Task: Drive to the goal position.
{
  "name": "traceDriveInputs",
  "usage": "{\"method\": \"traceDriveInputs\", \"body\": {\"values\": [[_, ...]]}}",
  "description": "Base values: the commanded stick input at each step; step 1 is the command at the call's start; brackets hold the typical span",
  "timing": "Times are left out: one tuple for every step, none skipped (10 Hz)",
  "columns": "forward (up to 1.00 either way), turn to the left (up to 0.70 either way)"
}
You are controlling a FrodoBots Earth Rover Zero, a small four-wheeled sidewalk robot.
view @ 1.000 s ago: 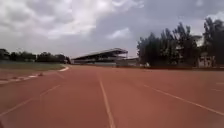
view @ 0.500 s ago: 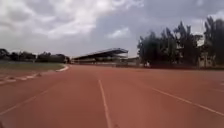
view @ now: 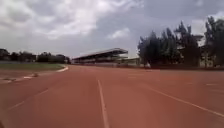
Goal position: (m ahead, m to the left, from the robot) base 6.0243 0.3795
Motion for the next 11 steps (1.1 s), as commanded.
{"method": "traceDriveInputs", "body": {"values": [[0.45, 0.00], [0.45, 0.00], [0.45, 0.00], [0.45, 0.00], [0.45, 0.00], [0.45, 0.00], [0.45, 0.00], [0.45, 0.00], [0.45, 0.00], [0.45, 0.00], [0.45, 0.00]]}}
